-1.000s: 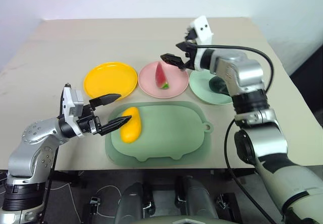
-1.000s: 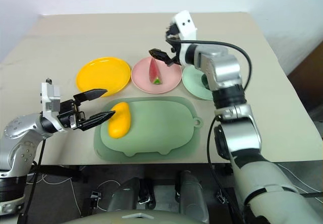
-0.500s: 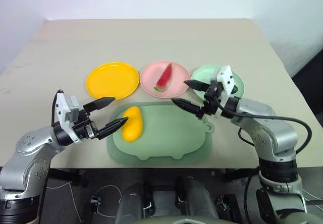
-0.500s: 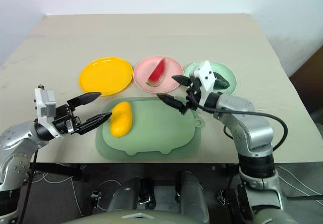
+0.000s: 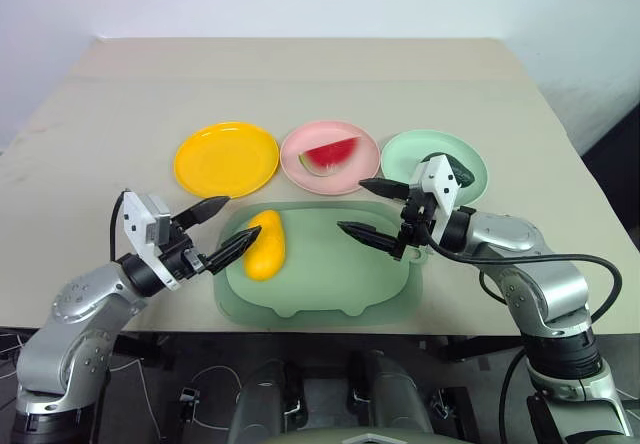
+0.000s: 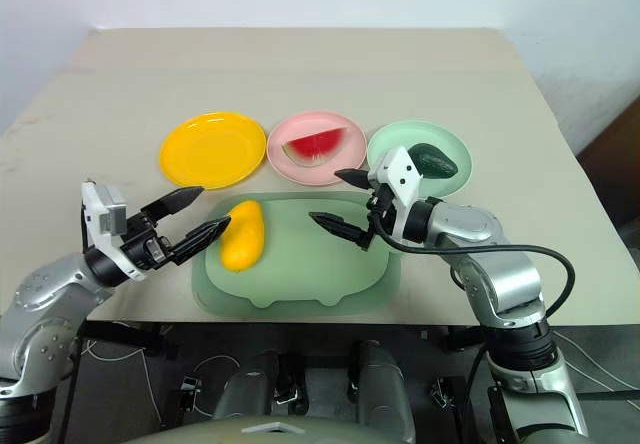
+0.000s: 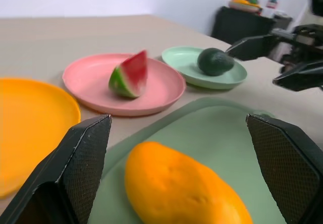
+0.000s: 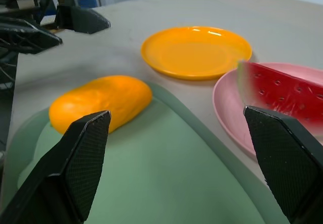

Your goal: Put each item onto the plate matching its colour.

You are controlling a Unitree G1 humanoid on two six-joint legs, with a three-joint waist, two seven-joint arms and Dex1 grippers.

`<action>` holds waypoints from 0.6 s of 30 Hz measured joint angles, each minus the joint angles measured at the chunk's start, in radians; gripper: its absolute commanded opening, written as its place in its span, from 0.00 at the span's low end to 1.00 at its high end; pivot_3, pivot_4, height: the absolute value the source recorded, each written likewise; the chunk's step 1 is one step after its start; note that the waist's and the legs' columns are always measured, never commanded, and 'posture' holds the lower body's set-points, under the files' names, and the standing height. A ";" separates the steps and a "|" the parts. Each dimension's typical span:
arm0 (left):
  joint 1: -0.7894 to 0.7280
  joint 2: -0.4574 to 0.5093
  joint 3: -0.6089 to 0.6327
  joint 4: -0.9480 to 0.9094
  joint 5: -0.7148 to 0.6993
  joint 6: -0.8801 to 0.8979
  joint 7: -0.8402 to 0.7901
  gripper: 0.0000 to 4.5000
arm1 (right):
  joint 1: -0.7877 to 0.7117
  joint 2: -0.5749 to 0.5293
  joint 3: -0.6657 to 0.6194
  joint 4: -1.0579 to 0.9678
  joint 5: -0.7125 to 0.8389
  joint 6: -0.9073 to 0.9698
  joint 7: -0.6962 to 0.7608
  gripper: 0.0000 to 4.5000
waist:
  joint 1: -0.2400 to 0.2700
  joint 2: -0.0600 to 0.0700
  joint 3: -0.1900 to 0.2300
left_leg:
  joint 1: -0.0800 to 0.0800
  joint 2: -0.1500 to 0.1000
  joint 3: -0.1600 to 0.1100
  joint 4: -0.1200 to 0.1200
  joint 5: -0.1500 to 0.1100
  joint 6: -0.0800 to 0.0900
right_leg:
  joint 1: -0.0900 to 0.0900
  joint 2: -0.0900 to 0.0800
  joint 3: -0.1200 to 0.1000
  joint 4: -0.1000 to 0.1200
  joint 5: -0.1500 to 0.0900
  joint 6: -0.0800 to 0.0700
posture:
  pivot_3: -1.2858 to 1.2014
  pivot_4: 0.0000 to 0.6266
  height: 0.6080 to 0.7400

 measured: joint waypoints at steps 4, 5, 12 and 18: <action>0.006 -0.025 -0.021 -0.023 -0.020 0.062 0.076 1.00 | -0.011 -0.018 -0.002 0.001 0.010 0.000 0.006 1.00 | 0.005 0.000 0.000 | 0.000 0.000 -0.002 0.001 0.000 0.000 | 0.002 0.000 -0.001 0.000 0.000 0.000 | 0.52 0.24 0.67; 0.008 -0.025 -0.023 -0.023 -0.020 0.078 0.089 1.00 | -0.011 -0.023 -0.002 0.000 0.017 0.001 0.009 1.00 | 0.006 0.000 0.000 | 0.000 0.000 -0.002 0.001 0.000 0.000 | 0.002 0.000 -0.001 0.000 0.000 0.000 | 0.52 0.24 0.67; -0.044 -0.017 -0.054 -0.004 -0.022 0.178 0.153 1.00 | 0.028 -0.049 -0.015 -0.053 0.100 0.008 0.040 1.00 | 0.028 0.000 0.000 | 0.000 0.000 -0.004 0.005 -0.001 0.001 | 0.005 0.000 -0.003 0.000 -0.001 -0.002 | 0.52 0.24 0.67; -0.118 0.003 -0.076 0.086 -0.018 0.218 0.135 1.00 | 0.061 -0.071 -0.013 -0.055 0.092 -0.007 0.037 1.00 | 0.028 0.000 0.000 | 0.000 0.000 -0.005 0.007 -0.002 0.003 | 0.007 0.000 -0.004 -0.002 -0.002 -0.002 | 0.52 0.24 0.67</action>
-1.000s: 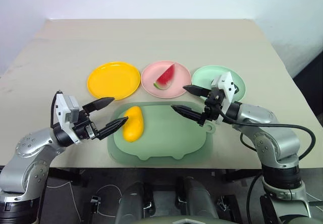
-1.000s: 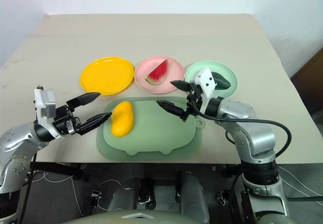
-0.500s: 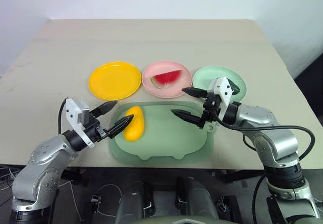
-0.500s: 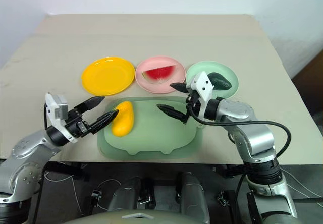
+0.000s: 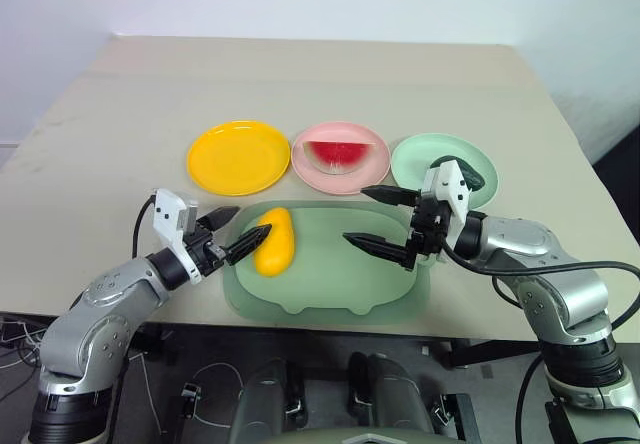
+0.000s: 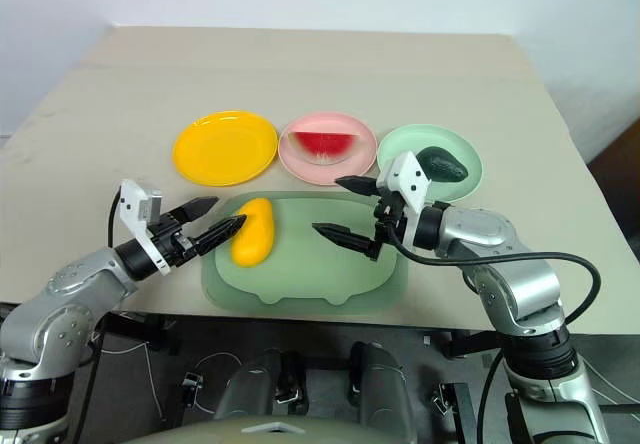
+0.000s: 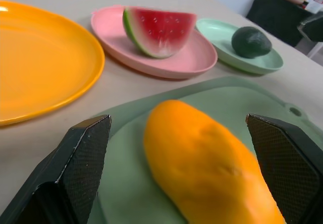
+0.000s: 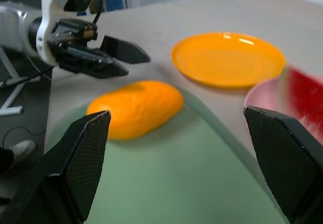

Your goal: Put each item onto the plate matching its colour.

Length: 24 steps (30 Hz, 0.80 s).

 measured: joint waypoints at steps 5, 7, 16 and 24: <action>-0.049 0.008 -0.030 0.032 -0.022 0.103 -0.006 1.00 | -0.001 -0.003 0.000 0.000 -0.015 -0.001 -0.020 1.00 | 0.000 0.000 0.000 | 0.000 0.000 0.000 0.000 0.000 0.000 | 0.000 0.000 0.000 0.000 0.000 0.000 | 0.52 0.24 0.67; -0.046 0.009 -0.030 0.023 -0.043 0.134 -0.011 1.00 | -0.002 -0.003 0.001 0.000 -0.016 0.004 -0.030 1.00 | -0.001 0.000 0.000 | 0.000 0.000 0.000 0.000 0.000 0.000 | 0.000 0.000 0.000 0.000 0.000 0.000 | 0.52 0.24 0.67; -0.019 0.040 -0.056 -0.017 -0.068 0.185 -0.067 1.00 | -0.007 -0.019 0.013 0.000 -0.025 0.035 -0.066 1.00 | 0.006 0.000 0.000 | 0.000 0.000 0.000 0.001 0.000 0.000 | 0.000 -0.001 0.000 -0.001 -0.002 0.001 | 0.52 0.24 0.67; -0.202 -0.038 -0.126 0.015 -0.068 0.286 0.029 1.00 | -0.010 -0.021 0.021 0.017 -0.047 0.033 -0.077 1.00 | -0.001 0.000 0.000 | -0.001 0.000 0.000 0.001 -0.002 0.003 | 0.003 0.000 0.000 -0.007 0.002 0.001 | 0.52 0.24 0.67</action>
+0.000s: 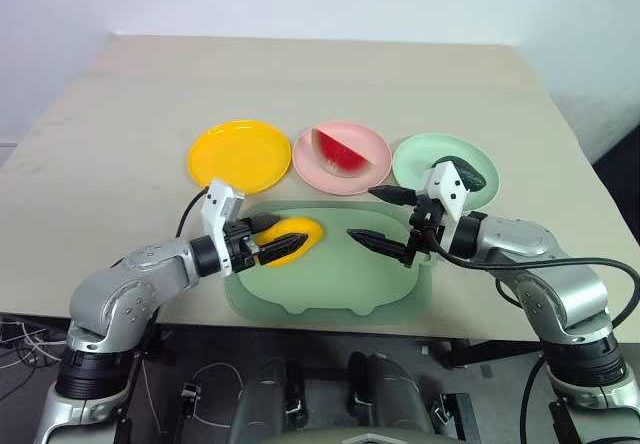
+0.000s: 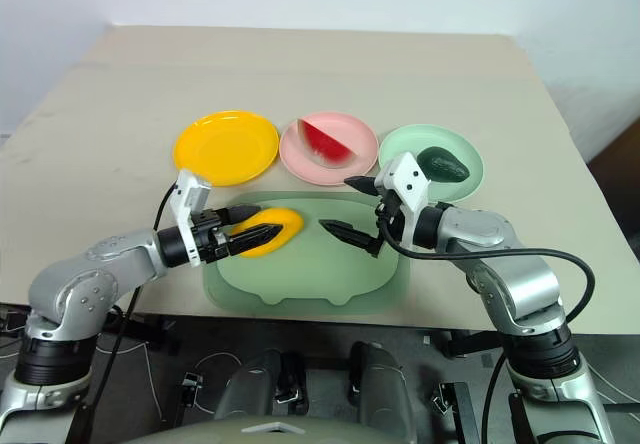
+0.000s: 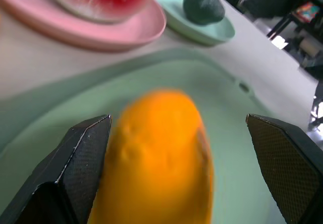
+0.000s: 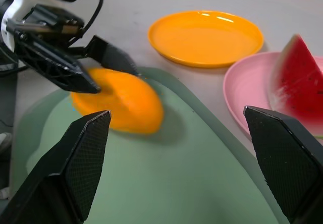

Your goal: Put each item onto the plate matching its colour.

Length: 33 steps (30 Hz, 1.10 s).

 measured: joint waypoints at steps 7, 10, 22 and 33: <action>-0.025 0.001 -0.067 -0.034 0.001 0.114 0.061 0.87 | 0.009 -0.005 0.001 0.025 -0.030 -0.001 -0.003 1.00 | 0.000 0.000 0.000 | 0.001 0.001 0.000 0.001 0.000 -0.001 | 0.000 0.000 0.000 0.003 -0.002 0.001 | 0.52 0.24 0.67; -0.043 0.055 -0.090 -0.038 0.023 0.115 0.036 0.68 | 0.015 -0.005 0.002 0.026 -0.046 -0.002 -0.003 1.00 | 0.000 0.000 0.000 | 0.001 0.000 0.000 0.001 0.000 -0.001 | 0.000 0.000 0.000 0.002 -0.003 0.001 | 0.52 0.24 0.67; -0.055 0.092 -0.015 -0.024 0.012 0.049 -0.077 0.67 | 0.037 -0.006 -0.004 0.026 -0.058 -0.029 0.013 1.00 | 0.000 0.000 0.000 | 0.000 0.001 0.000 0.001 0.000 -0.001 | -0.002 0.000 0.000 0.002 -0.002 -0.001 | 0.52 0.24 0.67; -0.188 0.134 0.099 0.229 0.157 -0.120 -0.040 0.67 | 0.052 0.003 0.015 0.035 -0.064 -0.047 0.018 1.00 | 0.002 0.000 0.000 | 0.000 0.000 0.000 0.001 0.000 -0.001 | -0.001 0.000 0.000 0.001 -0.002 -0.001 | 0.52 0.24 0.67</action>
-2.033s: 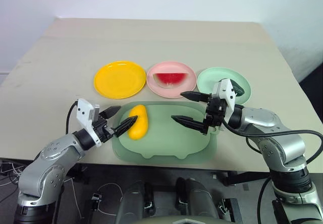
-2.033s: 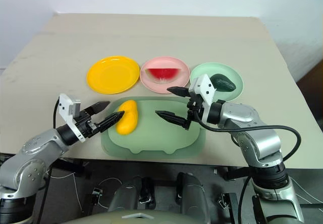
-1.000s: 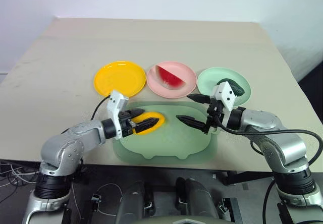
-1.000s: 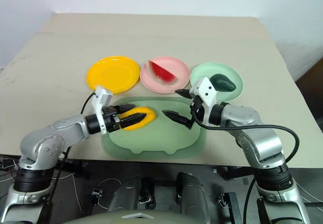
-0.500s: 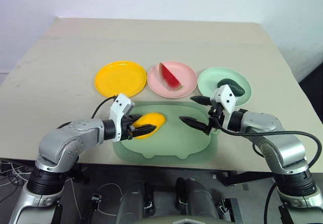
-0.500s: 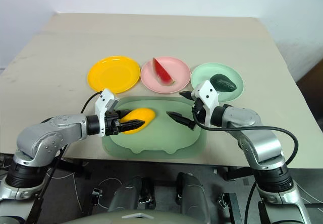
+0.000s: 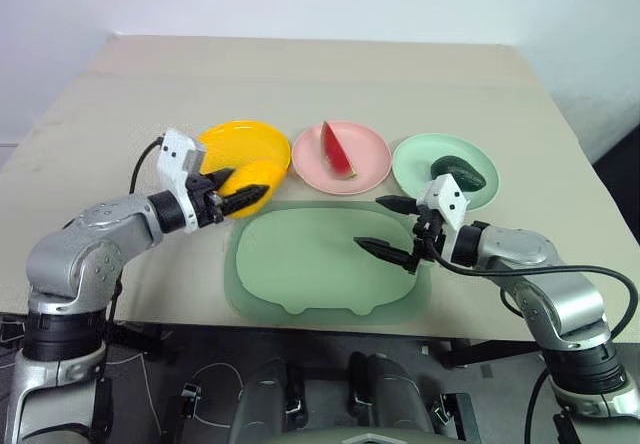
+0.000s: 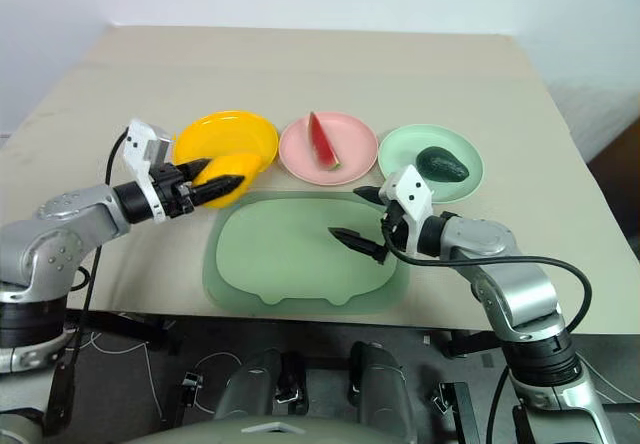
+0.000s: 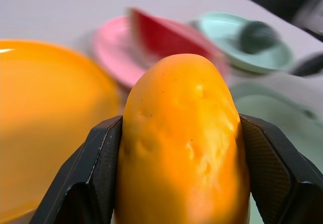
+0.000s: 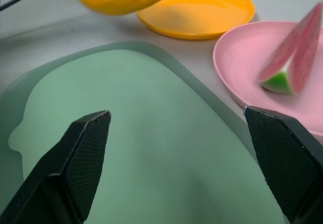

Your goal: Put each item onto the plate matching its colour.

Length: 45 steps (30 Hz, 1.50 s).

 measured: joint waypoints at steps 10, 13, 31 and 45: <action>-0.198 -0.095 -0.080 0.409 0.285 -0.324 0.048 0.67 | -0.023 0.014 0.020 0.047 -0.029 -0.027 -0.004 1.00 | -0.001 0.000 0.000 | -0.001 0.000 0.000 0.000 0.000 0.000 | -0.001 0.000 0.000 0.000 0.001 0.000 | 0.52 0.24 0.67; -0.265 -0.128 -0.087 0.566 0.346 -0.416 0.061 0.67 | -0.030 0.015 0.021 0.055 -0.036 -0.028 -0.007 1.00 | -0.002 0.000 0.000 | -0.001 0.000 0.000 0.000 0.000 0.000 | -0.001 0.000 0.000 0.000 0.002 0.001 | 0.52 0.24 0.67; -0.308 -0.180 -0.071 0.748 0.413 -0.602 -0.012 1.00 | -0.033 0.019 0.024 0.063 -0.052 -0.029 -0.012 1.00 | -0.003 -0.001 0.001 | -0.001 0.000 0.000 0.002 0.000 0.001 | -0.001 0.000 -0.001 0.002 0.003 0.002 | 0.52 0.24 0.67; 0.080 -0.011 0.056 0.148 0.249 -0.415 -0.149 1.00 | 0.005 0.037 0.011 0.015 -0.007 -0.017 -0.014 1.00 | -0.008 -0.001 0.001 | 0.000 0.000 0.000 0.002 0.000 0.000 | -0.002 -0.001 0.000 0.007 0.001 0.003 | 0.52 0.24 0.67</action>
